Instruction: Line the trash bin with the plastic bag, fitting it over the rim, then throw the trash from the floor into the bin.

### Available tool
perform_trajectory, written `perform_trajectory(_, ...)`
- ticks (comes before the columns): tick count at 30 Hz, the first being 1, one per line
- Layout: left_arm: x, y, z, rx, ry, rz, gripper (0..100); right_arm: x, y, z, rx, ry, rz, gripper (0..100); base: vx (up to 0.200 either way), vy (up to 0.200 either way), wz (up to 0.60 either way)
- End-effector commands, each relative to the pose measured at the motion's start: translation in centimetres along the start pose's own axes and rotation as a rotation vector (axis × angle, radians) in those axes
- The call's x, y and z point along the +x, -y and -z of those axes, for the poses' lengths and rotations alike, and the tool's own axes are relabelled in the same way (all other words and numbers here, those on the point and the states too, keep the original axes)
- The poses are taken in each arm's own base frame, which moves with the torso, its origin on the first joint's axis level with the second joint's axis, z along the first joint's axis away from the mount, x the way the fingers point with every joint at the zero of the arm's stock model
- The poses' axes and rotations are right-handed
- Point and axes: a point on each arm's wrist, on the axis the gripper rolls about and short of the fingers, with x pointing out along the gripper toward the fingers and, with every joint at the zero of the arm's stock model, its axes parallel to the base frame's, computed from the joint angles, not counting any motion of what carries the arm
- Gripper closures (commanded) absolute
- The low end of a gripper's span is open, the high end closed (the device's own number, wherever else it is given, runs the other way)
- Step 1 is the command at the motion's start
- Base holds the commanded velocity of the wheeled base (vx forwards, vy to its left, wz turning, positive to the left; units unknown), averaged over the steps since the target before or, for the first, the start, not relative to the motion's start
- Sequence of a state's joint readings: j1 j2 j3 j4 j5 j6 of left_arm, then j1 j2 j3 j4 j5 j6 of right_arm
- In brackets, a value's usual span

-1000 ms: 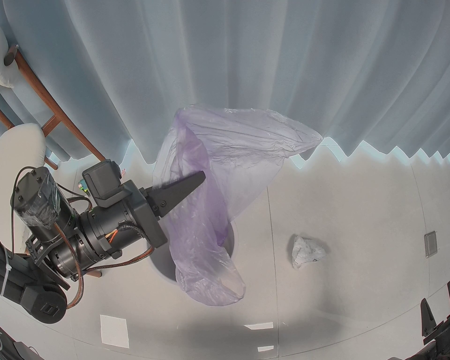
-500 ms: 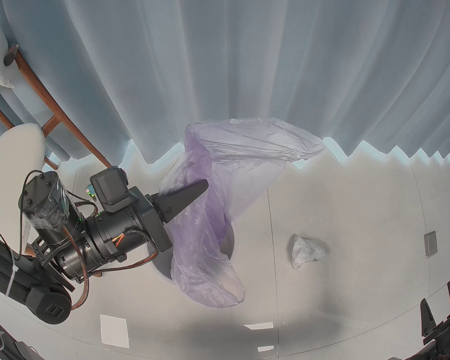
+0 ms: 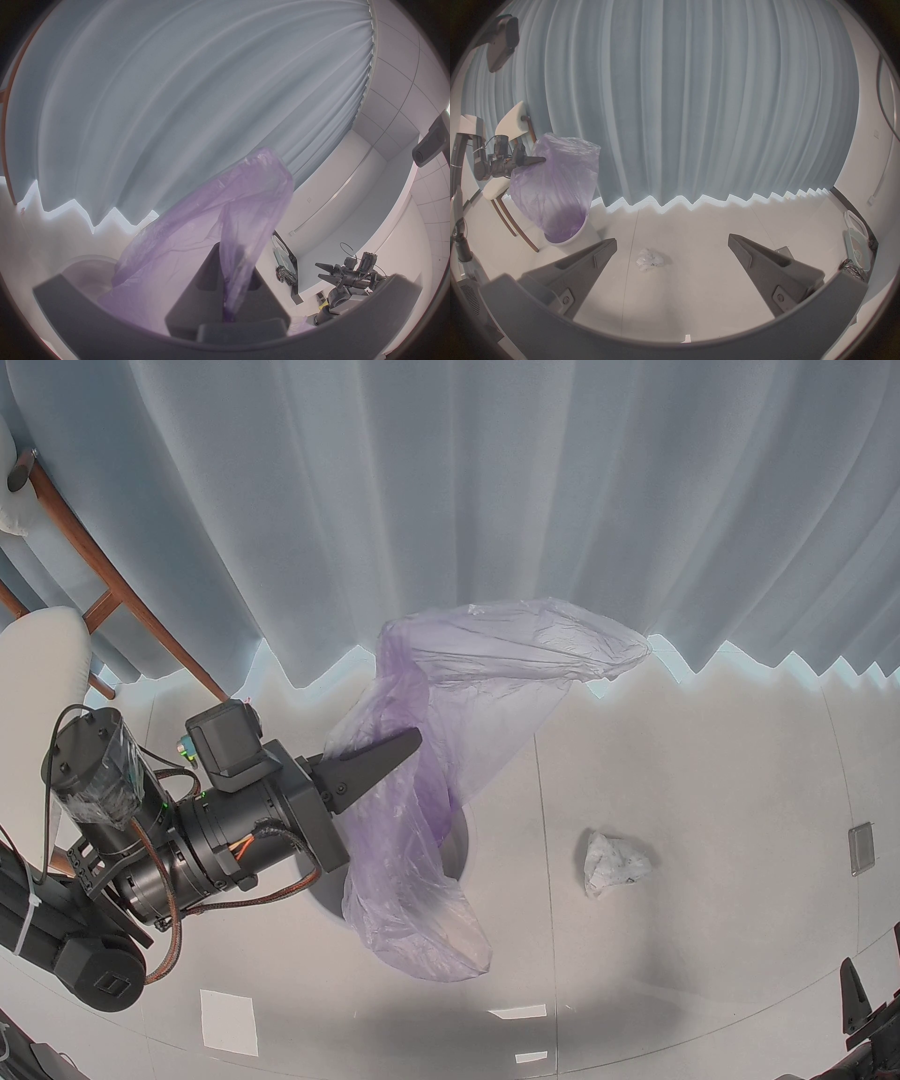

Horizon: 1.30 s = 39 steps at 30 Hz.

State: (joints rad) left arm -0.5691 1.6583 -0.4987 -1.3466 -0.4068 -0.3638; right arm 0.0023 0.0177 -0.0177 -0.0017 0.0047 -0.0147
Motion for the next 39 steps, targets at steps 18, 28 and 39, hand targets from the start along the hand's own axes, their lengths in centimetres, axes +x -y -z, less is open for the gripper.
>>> perform_trajectory(18, -0.1, 0.1, -0.2, 0.001, 0.005, 0.002, 100, -0.2, 0.1, -2.5, 0.028, 0.19, -0.002, 0, 0.0, 0.0, 0.0)
perform_trajectory(28, -0.1, 0.1, -0.2, 0.001, 0.006, 0.0, 100, 1.7, 0.1, -4.5, 0.307, 0.035, -0.083, 0, 0.0, 0.0, 0.0)
perform_trajectory(39, -0.1, -0.1, 0.0, 0.001, 0.001, -0.008, 100, 4.2, -0.2, -5.0, 0.392, -0.155, -0.107, 0, 0.0, 0.0, 0.0)
